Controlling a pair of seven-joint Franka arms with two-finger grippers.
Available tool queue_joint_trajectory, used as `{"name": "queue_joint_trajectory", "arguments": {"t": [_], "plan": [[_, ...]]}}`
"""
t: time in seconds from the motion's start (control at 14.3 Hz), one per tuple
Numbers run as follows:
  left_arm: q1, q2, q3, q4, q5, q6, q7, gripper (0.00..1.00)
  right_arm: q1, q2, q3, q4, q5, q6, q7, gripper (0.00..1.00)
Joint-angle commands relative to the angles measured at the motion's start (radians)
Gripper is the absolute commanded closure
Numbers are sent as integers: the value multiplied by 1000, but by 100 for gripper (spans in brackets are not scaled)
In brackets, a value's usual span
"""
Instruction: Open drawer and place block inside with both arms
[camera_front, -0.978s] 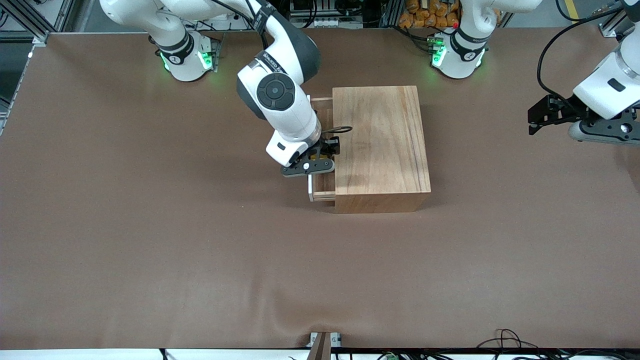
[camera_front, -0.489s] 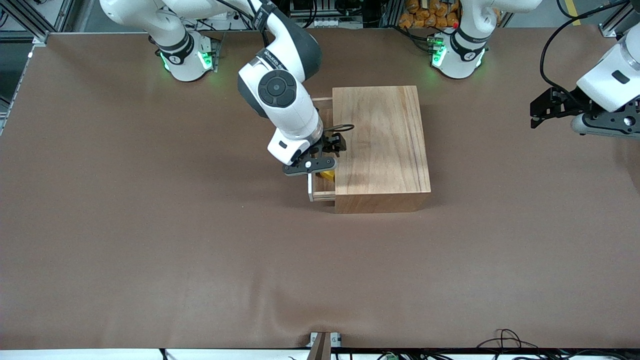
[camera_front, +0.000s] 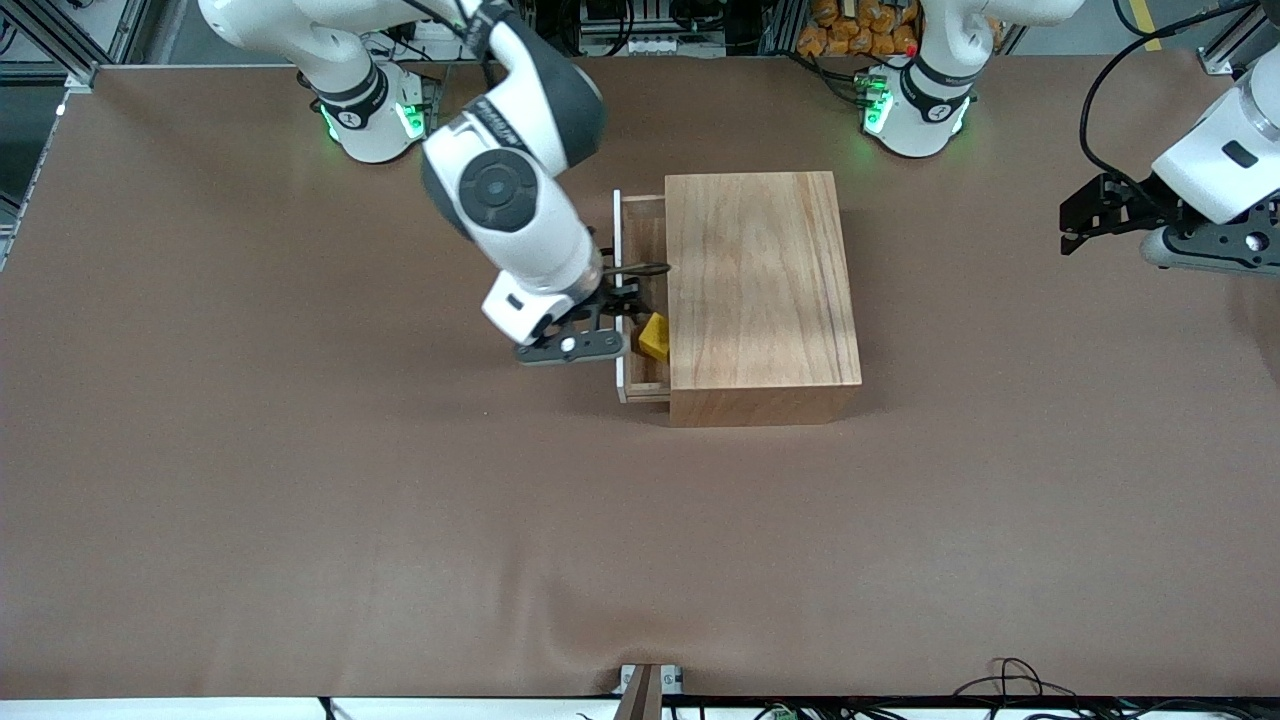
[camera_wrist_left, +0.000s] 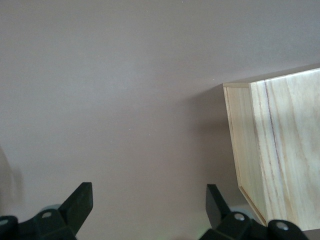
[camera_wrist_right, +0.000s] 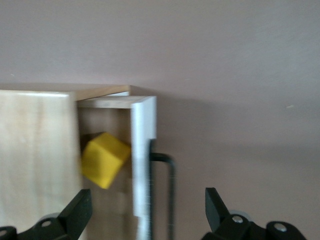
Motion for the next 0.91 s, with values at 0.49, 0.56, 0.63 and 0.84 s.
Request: {"name": "queue_joint_trajectory", "arguments": {"t": [0.49,0.56,0.63,0.84], "plan": [[25,-2,-3,21,-17,-13,-33,0,-270,-237,11,-214,-10,-112,-323,0],[25,-2,-1,21,-16,-13,-33,0,-294,-263,11,-241,-10,-133,-362,0],[25,-2,-1,21,-16,-13,-33,0,-307,-297,11,-275,-10,-139,-380,0],[32,-6,-1,19,-14,-15,-35,0,-383,-360,11,-301,-10,-191,-388,0]]}}
